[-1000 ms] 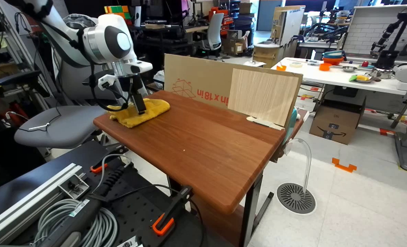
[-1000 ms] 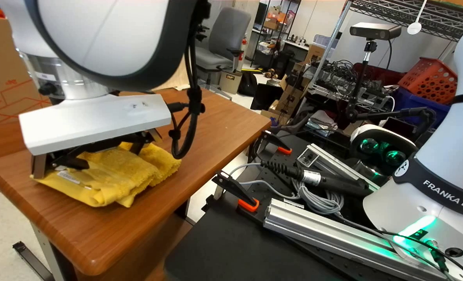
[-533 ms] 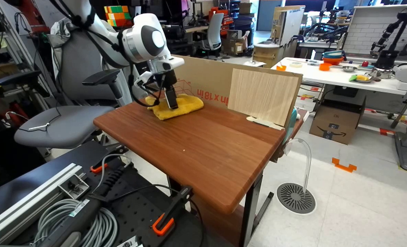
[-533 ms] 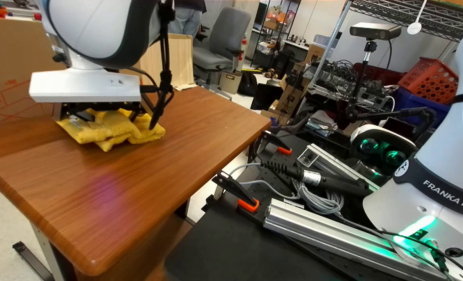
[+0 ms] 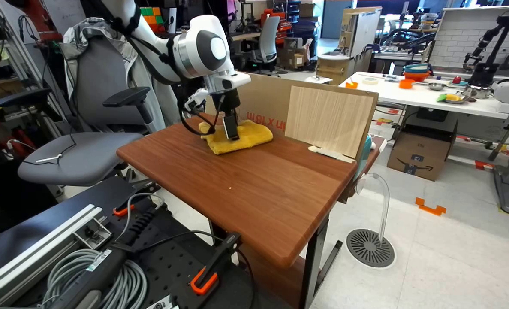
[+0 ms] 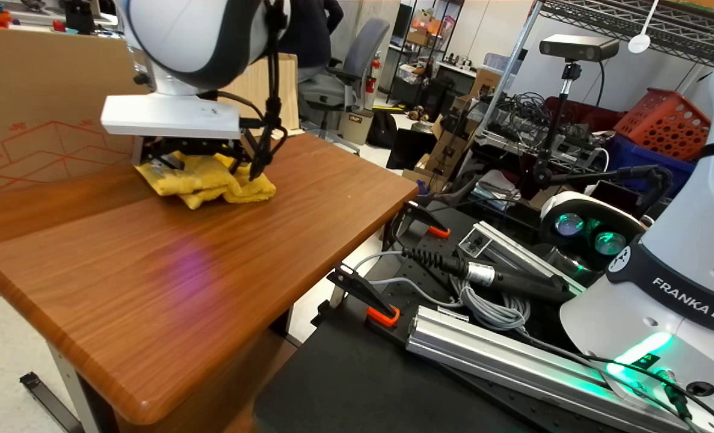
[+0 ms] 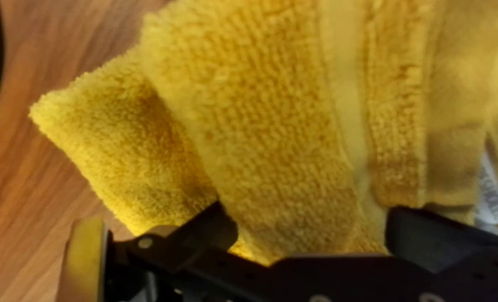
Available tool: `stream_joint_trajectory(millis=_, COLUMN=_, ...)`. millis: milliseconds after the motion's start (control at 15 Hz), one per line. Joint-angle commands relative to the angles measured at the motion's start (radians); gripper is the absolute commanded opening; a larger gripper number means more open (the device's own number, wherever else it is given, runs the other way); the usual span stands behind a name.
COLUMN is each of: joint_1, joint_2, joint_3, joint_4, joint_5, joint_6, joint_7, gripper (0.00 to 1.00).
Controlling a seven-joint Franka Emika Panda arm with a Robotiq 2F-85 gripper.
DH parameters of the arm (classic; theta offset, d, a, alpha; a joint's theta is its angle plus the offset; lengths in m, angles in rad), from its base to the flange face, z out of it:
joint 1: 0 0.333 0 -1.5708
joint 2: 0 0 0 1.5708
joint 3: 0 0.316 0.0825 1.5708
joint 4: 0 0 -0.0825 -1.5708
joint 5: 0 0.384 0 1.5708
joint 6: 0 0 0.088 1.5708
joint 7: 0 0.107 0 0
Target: Use the towel to wipe the desk
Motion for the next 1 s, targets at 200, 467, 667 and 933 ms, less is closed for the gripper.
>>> stream_joint_trajectory(millis=200, joint_1=-0.189, joint_2=-0.138, joint_3=-0.016, joint_4=-0.302, joint_5=0.036, joint_6=0.128, joint_7=-0.030, gripper=1.00)
stream_joint_trajectory(millis=467, joint_1=-0.282, joint_2=-0.203, joint_3=-0.038, joint_4=-0.441, joint_5=0.033, joint_6=0.188, joint_7=-0.086, gripper=1.00)
stream_joint_trajectory(millis=667, joint_1=-0.319, joint_2=-0.278, joint_3=-0.033, joint_4=-0.551, joint_5=0.032, joint_6=0.184, joint_7=-0.158, gripper=1.00)
stream_joint_trajectory(millis=933, joint_1=-0.316, joint_2=-0.457, joint_3=-0.067, joint_4=-0.704, joint_5=0.015, joint_6=0.287, joint_7=-0.170, gripper=1.00)
